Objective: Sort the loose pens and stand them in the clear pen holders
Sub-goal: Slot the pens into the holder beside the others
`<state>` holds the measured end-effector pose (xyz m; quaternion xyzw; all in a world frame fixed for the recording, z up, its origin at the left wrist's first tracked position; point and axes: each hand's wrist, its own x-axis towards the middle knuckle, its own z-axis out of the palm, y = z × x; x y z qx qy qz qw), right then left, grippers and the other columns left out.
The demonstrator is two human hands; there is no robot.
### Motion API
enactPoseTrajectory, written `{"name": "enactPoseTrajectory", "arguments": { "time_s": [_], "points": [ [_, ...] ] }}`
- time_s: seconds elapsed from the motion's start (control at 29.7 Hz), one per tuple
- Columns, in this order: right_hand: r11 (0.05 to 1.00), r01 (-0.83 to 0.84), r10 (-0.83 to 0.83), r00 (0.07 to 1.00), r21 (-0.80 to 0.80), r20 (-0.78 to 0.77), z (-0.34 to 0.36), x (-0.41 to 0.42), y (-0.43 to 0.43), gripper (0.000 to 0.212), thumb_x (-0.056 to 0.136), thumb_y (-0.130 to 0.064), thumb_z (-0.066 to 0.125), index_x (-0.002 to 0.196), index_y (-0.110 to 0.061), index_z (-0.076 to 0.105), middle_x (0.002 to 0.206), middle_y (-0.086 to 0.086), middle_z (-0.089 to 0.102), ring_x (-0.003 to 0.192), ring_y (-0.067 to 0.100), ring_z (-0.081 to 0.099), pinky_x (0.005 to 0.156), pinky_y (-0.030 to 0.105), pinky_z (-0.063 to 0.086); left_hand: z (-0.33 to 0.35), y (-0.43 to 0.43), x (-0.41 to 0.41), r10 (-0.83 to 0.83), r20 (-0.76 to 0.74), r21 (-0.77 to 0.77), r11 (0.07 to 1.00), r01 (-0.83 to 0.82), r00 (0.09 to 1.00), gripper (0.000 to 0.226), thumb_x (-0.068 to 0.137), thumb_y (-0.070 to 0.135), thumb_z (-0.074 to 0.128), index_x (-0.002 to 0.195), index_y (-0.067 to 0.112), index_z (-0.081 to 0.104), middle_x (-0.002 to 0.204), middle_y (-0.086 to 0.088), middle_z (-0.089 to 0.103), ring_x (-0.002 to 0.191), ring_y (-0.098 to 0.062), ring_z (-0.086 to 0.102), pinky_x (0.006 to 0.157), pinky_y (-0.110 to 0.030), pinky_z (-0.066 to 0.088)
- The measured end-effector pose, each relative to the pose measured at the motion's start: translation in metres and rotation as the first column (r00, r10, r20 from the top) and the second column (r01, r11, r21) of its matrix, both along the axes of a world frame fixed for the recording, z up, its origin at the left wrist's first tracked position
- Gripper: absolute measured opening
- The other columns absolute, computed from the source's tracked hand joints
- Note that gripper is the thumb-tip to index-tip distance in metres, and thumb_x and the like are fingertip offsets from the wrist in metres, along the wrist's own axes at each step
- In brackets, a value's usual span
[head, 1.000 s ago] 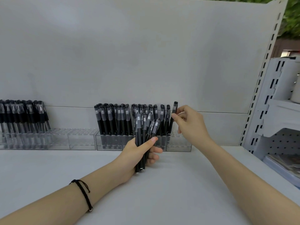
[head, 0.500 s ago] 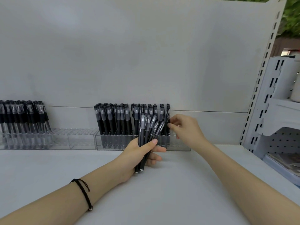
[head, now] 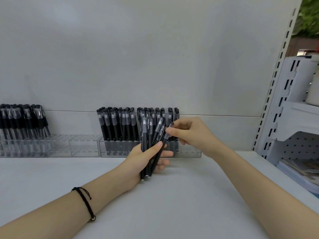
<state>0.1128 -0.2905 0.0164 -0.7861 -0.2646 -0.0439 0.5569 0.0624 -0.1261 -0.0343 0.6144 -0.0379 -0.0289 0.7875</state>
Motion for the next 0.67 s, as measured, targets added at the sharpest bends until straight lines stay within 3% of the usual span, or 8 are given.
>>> {"name": "enactPoseTrajectory", "arguments": {
  "time_s": [0.07,0.13,0.24,0.3,0.4,0.57,0.67],
  "points": [
    [0.997,-0.01,0.013,0.999,0.078,-0.045,0.003,0.001,0.0,0.013,0.089,-0.017,0.067,0.081,-0.006,0.066,0.052,-0.004,0.058,0.038,0.006,0.042,0.038,0.015,0.028,0.001,0.0,-0.001,-0.005,-0.012,-0.003,1.0,0.005,1.0,0.028,0.095,0.028,0.057,0.113,0.008,0.06,0.096,-0.013,0.075,0.067,-0.019,0.071,0.057,-0.026,0.057],
    [0.968,0.022,0.003,0.995,0.251,-0.101,0.007,0.005,-0.003,0.01,0.092,-0.014,0.063,0.088,-0.005,0.064,0.065,-0.005,0.064,0.04,0.006,0.046,0.035,0.016,0.027,0.003,-0.001,-0.002,0.001,-0.027,0.024,1.0,-0.001,1.0,0.028,0.096,0.032,0.055,0.111,0.009,0.059,0.095,-0.01,0.076,0.063,-0.016,0.071,0.052,-0.024,0.055],
    [0.885,0.21,-0.171,0.977,0.416,-0.128,0.013,0.013,-0.013,0.006,0.095,-0.015,0.06,0.09,-0.011,0.063,0.078,-0.001,0.062,0.04,0.005,0.046,0.035,0.017,0.028,0.003,-0.003,-0.003,0.03,-0.012,0.098,0.995,-0.028,0.999,0.031,0.097,0.034,0.053,0.115,0.01,0.052,0.091,-0.009,0.076,0.045,-0.011,0.056,0.04,-0.021,0.042],
    [0.86,0.315,-0.32,0.946,0.401,-0.055,0.012,0.02,-0.019,0.011,0.096,-0.017,0.058,0.085,-0.019,0.06,0.078,-0.004,0.06,0.039,0.004,0.043,0.038,0.015,0.03,0.001,-0.002,-0.002,0.051,-0.001,0.133,0.99,-0.051,0.999,0.036,0.097,0.036,0.052,0.118,0.007,0.047,0.088,-0.009,0.076,0.04,-0.01,0.045,0.038,-0.021,0.036],
    [0.847,0.364,-0.417,0.907,0.387,0.06,0.011,0.025,-0.023,0.015,0.098,-0.018,0.055,0.084,-0.023,0.058,0.081,-0.005,0.061,0.039,0.004,0.041,0.044,0.015,0.034,0.0,-0.001,0.0,0.049,-0.011,0.121,0.992,-0.047,0.999,0.031,0.098,0.036,0.051,0.114,0.009,0.047,0.084,-0.007,0.075,0.041,-0.01,0.041,0.04,-0.021,0.035],
    [0.873,0.366,-0.448,0.864,0.323,0.232,0.012,0.022,-0.023,0.013,0.098,-0.016,0.053,0.089,-0.023,0.059,0.08,-0.008,0.063,0.044,0.003,0.042,0.049,0.014,0.038,-0.001,-0.002,-0.001,0.035,-0.019,0.063,0.997,-0.033,0.999,0.018,0.098,0.029,0.053,0.102,0.012,0.052,0.08,-0.004,0.073,0.047,-0.011,0.052,0.042,-0.022,0.039],
    [0.911,0.35,-0.401,0.872,0.218,0.28,0.006,0.023,-0.02,0.007,0.096,-0.019,0.056,0.093,-0.022,0.061,0.078,-0.011,0.064,0.051,0.007,0.045,0.057,0.022,0.043,-0.001,-0.002,-0.001,0.027,-0.007,0.066,0.997,-0.026,1.0,0.018,0.098,0.028,0.053,0.1,0.01,0.057,0.078,-0.002,0.07,0.05,-0.011,0.053,0.044,-0.022,0.04]
  ]
}}
